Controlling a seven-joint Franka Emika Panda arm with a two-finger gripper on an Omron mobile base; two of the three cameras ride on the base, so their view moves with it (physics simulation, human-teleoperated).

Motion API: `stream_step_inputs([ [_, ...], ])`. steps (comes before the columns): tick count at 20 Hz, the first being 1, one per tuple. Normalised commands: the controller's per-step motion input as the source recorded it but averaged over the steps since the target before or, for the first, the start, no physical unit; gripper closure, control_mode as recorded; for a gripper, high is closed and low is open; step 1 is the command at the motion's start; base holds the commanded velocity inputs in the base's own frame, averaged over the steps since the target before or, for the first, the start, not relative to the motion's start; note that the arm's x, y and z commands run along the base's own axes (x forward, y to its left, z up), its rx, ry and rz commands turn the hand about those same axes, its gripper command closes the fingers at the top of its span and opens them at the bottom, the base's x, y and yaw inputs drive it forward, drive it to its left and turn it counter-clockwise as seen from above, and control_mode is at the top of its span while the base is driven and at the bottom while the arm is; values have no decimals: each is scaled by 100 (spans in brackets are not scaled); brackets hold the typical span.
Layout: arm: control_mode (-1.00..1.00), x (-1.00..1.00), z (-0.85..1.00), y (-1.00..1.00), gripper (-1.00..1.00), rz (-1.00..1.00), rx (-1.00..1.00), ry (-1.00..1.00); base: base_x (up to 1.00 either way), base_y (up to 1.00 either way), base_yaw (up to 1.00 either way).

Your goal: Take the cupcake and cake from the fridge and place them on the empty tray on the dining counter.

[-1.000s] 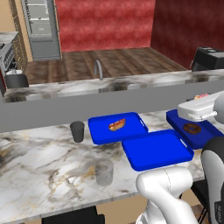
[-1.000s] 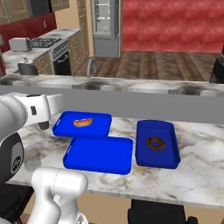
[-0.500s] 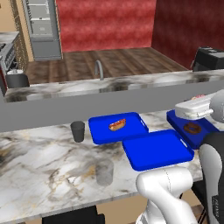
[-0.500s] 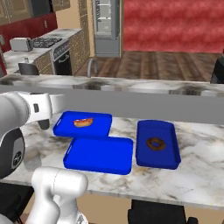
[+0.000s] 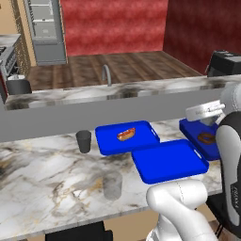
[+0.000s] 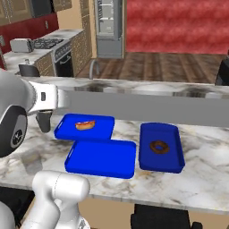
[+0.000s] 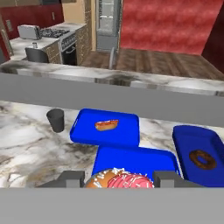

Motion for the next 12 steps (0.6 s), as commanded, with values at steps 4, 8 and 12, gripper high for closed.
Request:
stream_step_inputs([
  [4, -100, 0, -41, 0, 100, -1, -3, -2, 0, 0, 0],
  [8, -100, 8, -55, 0, 100, -11, -13, -3, 0, 0, 0],
  [12, -100, 19, -62, 0, 100, -18, -21, 0, 0, 0, 0],
])
